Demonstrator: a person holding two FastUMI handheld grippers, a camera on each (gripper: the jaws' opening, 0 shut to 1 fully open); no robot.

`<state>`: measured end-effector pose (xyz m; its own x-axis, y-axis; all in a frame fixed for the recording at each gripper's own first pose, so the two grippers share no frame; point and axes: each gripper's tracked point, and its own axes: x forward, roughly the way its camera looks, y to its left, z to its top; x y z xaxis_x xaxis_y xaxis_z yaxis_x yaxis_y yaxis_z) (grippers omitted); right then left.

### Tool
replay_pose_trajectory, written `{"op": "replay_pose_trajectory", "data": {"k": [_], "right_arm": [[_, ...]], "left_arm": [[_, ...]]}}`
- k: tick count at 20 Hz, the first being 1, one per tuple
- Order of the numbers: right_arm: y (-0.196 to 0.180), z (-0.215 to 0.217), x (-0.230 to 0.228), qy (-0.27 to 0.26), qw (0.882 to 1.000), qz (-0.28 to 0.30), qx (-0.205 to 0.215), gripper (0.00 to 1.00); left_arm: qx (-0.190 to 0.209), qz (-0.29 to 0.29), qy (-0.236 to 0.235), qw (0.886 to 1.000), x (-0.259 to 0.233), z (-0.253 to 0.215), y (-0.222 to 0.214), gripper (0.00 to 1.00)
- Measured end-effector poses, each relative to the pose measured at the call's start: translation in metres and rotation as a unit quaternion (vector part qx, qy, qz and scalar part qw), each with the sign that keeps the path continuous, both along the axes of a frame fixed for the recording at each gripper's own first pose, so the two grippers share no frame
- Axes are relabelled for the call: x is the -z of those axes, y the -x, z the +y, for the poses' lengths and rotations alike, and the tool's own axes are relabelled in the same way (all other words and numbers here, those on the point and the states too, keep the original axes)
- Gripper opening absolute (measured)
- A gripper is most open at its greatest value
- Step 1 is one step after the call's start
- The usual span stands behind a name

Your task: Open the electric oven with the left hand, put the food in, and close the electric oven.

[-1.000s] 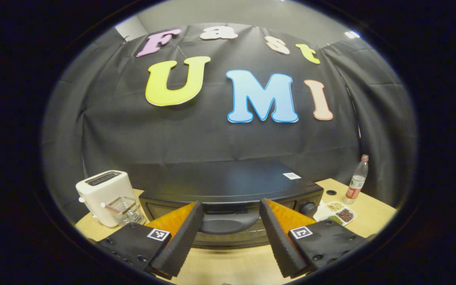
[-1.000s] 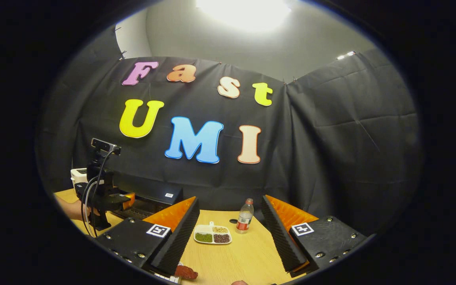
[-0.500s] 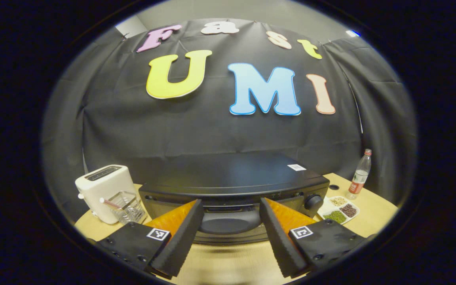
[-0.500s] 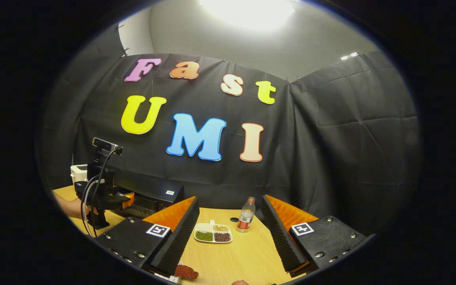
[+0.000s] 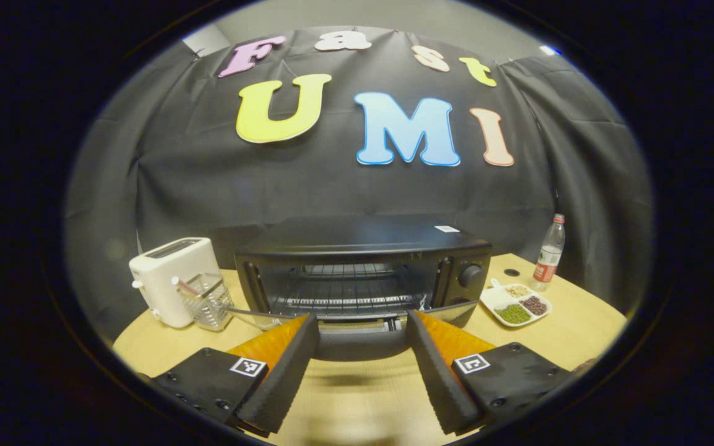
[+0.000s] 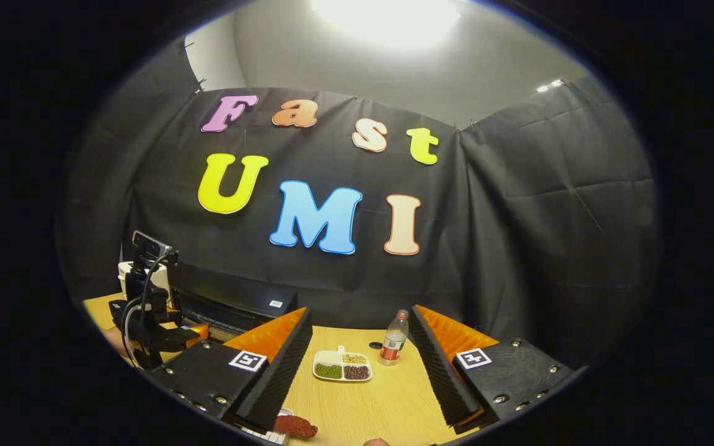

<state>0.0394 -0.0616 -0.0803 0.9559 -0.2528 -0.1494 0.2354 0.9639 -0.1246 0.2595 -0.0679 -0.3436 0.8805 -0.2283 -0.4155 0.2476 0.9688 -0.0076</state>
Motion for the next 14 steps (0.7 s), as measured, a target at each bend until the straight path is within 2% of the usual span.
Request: {"op": "replay_pose_trajectory", "data": {"k": [2, 3, 4, 5, 6, 11, 13, 14], "right_arm": [[0.000, 0.001, -0.001, -0.001, 1.000, 0.000, -0.003, 0.95], [0.002, 0.000, -0.001, -0.001, 1.000, -0.002, -0.005, 0.95], [0.004, 0.000, -0.002, 0.000, 1.000, -0.003, -0.005, 0.95], [0.005, 0.000, -0.003, 0.000, 1.000, -0.004, -0.007, 0.95], [0.005, 0.000, -0.004, 0.000, 1.000, -0.004, -0.008, 0.95], [0.005, 0.002, 0.000, -0.003, 1.000, 0.001, -0.020, 0.95], [0.006, 0.003, 0.002, -0.001, 1.000, 0.006, -0.028, 0.95], [0.006, 0.004, 0.003, -0.002, 0.999, 0.008, -0.033, 0.95]], "left_arm": [[0.001, 0.008, 0.000, 1.000, 0.008, 0.002, 0.010, 0.95], [0.001, 0.014, -0.001, 1.000, 0.012, 0.003, 0.015, 0.99], [0.000, 0.021, 0.000, 1.000, 0.018, 0.004, 0.020, 0.95], [-0.001, 0.029, 0.001, 1.000, 0.025, 0.005, 0.026, 0.99], [-0.003, 0.039, 0.003, 0.999, 0.034, 0.007, 0.033, 0.95], [-0.022, 0.105, 0.000, 0.994, 0.090, 0.019, 0.057, 0.95], [-0.028, 0.110, -0.002, 0.994, 0.093, 0.025, 0.062, 0.99], [-0.030, 0.108, -0.001, 0.994, 0.089, 0.027, 0.064, 0.95]]}}
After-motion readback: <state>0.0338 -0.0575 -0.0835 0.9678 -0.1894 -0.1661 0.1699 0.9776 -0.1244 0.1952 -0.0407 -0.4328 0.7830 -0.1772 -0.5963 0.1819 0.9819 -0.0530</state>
